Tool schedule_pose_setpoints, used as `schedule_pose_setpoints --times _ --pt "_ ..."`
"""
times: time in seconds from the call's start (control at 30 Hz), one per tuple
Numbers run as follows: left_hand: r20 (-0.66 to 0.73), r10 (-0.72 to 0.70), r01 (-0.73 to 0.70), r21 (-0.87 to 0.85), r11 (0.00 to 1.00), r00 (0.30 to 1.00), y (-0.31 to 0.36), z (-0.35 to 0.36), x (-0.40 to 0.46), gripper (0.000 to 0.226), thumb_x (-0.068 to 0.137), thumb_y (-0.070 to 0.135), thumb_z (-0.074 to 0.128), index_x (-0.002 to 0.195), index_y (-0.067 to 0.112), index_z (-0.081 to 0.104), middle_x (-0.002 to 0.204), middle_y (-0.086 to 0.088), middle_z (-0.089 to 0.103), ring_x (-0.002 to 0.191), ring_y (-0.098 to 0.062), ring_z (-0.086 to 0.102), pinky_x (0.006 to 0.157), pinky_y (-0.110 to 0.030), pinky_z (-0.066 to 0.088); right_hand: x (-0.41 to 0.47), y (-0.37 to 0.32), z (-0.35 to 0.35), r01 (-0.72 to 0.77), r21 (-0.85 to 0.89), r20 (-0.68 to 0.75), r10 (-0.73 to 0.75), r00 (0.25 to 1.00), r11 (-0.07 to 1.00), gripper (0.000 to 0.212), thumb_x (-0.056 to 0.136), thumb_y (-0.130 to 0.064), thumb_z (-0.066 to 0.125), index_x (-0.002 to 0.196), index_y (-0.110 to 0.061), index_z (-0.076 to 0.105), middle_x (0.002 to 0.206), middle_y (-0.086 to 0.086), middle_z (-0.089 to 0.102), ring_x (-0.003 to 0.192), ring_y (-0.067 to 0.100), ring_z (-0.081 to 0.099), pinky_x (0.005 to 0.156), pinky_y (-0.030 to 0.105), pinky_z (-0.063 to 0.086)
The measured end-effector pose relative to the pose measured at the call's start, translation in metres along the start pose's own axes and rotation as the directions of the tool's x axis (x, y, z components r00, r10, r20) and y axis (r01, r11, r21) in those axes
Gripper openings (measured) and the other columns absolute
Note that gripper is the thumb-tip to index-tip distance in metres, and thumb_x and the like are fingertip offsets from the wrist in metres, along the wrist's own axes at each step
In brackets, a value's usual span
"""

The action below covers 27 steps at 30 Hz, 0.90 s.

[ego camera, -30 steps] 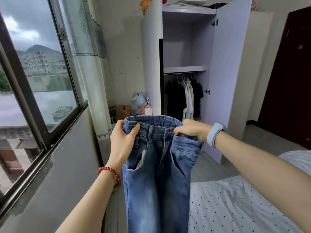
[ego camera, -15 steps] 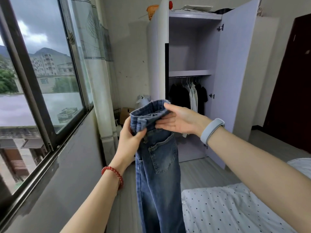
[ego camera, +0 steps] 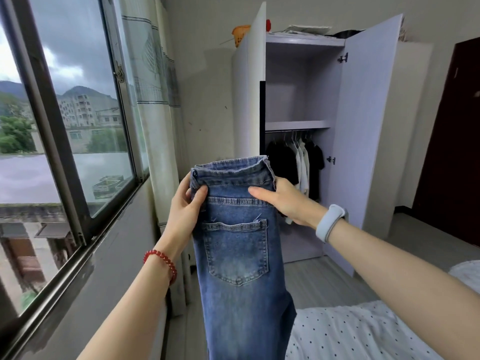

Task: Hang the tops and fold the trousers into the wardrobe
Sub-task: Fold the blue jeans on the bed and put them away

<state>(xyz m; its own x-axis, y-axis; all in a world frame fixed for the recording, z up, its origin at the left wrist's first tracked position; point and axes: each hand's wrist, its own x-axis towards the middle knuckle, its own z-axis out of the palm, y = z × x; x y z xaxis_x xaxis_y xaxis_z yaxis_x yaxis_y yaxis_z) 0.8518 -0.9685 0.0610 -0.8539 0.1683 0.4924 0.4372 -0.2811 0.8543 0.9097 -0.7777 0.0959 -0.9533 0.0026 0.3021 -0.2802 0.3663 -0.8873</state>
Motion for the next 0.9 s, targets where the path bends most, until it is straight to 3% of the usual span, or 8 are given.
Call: schedule_pose_setpoints --times 0.07,0.13,0.27,0.4,0.5,0.63,0.73,0.9 --pt "-0.005 -0.060 0.060 0.067 0.996 0.998 -0.007 -0.001 -0.006 0.022 0.096 0.027 0.047 0.116 0.023 0.055 0.099 0.013 0.070 0.091 -0.003 0.065 0.077 -0.019 0.052 -0.005 0.000 0.009 0.073 -0.025 -0.098 -0.075 0.992 0.997 0.015 0.091 -0.019 0.057 0.106 -0.021 0.055 0.107 -0.002 0.063 0.099 0.009 0.057 0.089 0.021 0.044" --pt "-0.022 -0.131 0.133 0.171 0.976 0.991 -0.014 0.001 -0.005 0.030 0.094 0.040 0.046 0.103 0.015 0.060 0.102 0.002 0.069 0.094 -0.011 0.065 0.083 -0.030 0.053 -0.010 -0.001 0.012 0.109 -0.039 -0.195 -0.115 0.974 0.993 0.009 0.092 -0.019 0.056 0.100 -0.023 0.055 0.107 0.004 0.064 0.097 0.012 0.057 0.091 0.028 0.045" --pt "-0.066 0.008 0.012 0.303 0.953 0.998 -0.018 0.019 0.016 0.038 0.097 0.037 0.043 0.085 0.004 0.056 0.089 -0.008 0.063 0.083 -0.016 0.055 0.079 -0.037 0.048 -0.018 -0.013 0.005 0.120 -0.101 -0.310 -0.146 0.939 0.988 0.019 0.091 -0.023 0.056 0.098 -0.006 0.058 0.103 0.019 0.066 0.092 0.025 0.062 0.089 0.040 0.047" --pt "0.064 0.003 -0.019 0.257 0.966 0.998 -0.021 0.059 0.041 0.045 0.098 0.037 0.038 0.092 -0.002 0.058 0.088 -0.002 0.062 0.081 -0.011 0.054 0.075 -0.032 0.047 -0.022 -0.020 -0.025 0.064 -0.211 -0.444 -0.154 0.883 0.975 0.018 0.087 -0.029 0.058 0.080 -0.013 0.058 0.072 -0.003 0.063 0.071 0.014 0.055 0.072 0.031 0.045" --pt "0.207 -0.023 -0.029 0.245 0.969 0.978 -0.030 0.111 0.056 0.050 0.098 0.039 0.038 0.093 -0.005 0.060 0.093 -0.006 0.065 0.085 -0.013 0.055 0.085 -0.039 0.048 -0.040 -0.017 -0.063 -0.032 -0.237 -0.553 -0.108 0.826 0.971 0.036 0.088 -0.027 0.056 0.057 -0.019 0.038 0.045 -0.014 0.043 0.049 0.004 0.039 0.053 0.019 0.034" --pt "0.366 -0.043 -0.035 0.206 0.978 0.929 -0.046 0.199 0.058 0.051 0.098 0.041 0.039 0.094 -0.005 0.061 0.101 -0.016 0.067 0.089 -0.018 0.057 0.091 -0.048 0.048 -0.081 -0.001 -0.121 -0.146 -0.181 -0.694 -0.021 0.720 0.972 0.033 0.089 -0.027 0.056 0.061 -0.014 0.047 0.059 -0.002 0.052 0.061 0.014 0.049 0.059 0.027 0.038" --pt "0.504 -0.039 -0.062 0.181 0.982 0.863 -0.062 0.283 0.047 0.056 0.096 0.045 0.039 0.092 -0.005 0.062 0.098 -0.014 0.067 0.088 -0.017 0.057 0.092 -0.047 0.048 -0.120 0.023 -0.180 -0.224 -0.094 -0.815 0.054 0.577 0.970 0.030 0.088 -0.029 0.059 0.085 0.000 0.065 0.088 0.013 0.070 0.079 0.020 0.063 0.070 0.030 0.048" --pt "0.710 -0.085 -0.062 0.179 0.982 0.700 -0.096 0.455 0.011 0.050 0.098 0.040 0.037 0.097 -0.002 0.063 0.099 -0.007 0.064 0.093 -0.018 0.057 0.087 -0.033 0.045 -0.197 0.078 -0.302 -0.319 0.016 -0.934 0.128 0.333 0.948 0.012 0.088 -0.032 0.060 0.084 -0.021 0.064 0.093 0.001 0.069 0.090 0.020 0.066 0.084 0.037 0.053"
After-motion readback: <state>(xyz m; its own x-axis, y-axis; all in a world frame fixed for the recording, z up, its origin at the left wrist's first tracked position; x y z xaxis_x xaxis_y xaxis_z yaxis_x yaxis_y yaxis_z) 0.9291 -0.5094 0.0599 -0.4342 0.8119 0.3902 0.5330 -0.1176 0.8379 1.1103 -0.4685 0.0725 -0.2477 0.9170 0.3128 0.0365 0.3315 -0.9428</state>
